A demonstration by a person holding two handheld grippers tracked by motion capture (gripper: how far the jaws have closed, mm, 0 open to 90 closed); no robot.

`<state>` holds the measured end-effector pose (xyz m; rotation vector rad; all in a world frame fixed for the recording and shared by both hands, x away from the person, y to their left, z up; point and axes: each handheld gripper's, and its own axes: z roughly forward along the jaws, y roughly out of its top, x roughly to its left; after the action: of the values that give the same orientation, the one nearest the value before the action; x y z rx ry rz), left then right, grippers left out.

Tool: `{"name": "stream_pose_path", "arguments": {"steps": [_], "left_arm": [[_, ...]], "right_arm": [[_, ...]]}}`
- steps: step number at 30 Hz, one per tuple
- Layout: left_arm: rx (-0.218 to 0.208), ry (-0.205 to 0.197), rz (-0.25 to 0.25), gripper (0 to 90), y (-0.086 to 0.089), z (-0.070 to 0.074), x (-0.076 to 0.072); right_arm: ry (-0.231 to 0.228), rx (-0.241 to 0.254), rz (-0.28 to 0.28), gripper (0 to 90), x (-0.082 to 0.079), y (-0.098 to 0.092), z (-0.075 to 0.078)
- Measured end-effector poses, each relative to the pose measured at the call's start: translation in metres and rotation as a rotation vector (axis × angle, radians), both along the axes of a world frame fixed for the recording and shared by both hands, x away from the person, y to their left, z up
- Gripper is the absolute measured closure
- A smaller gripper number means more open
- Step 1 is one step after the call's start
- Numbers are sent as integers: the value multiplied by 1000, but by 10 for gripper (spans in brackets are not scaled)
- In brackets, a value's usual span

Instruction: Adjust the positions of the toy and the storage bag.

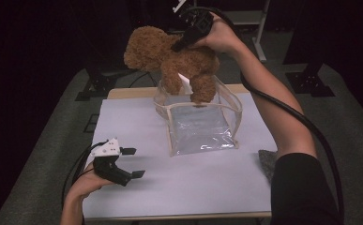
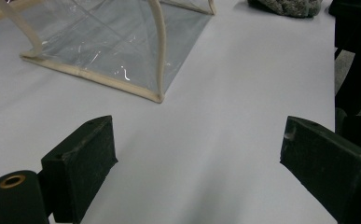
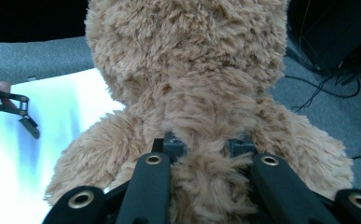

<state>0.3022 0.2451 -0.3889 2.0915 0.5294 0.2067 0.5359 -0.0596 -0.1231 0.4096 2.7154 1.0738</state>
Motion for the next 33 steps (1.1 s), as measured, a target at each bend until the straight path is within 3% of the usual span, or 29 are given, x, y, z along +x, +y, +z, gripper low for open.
{"name": "stream_pose_path", "arguments": {"steps": [7,16,26,33], "left_arm": [[5,3,-10,93,-3,0,-1],[10,7,-10,93,-2,-1,-2],[16,14,-13,93,-5,-3,-2],[21,20,-20,93,-6,-6,-1]], "right_arm": [[-9,-5,27,749,-23,6,2],[40,22,66,749,-45,13,-12],[100,29,17,747,-32,-8,-45],[120,46,-27,747,-21,-30,-61]]}}
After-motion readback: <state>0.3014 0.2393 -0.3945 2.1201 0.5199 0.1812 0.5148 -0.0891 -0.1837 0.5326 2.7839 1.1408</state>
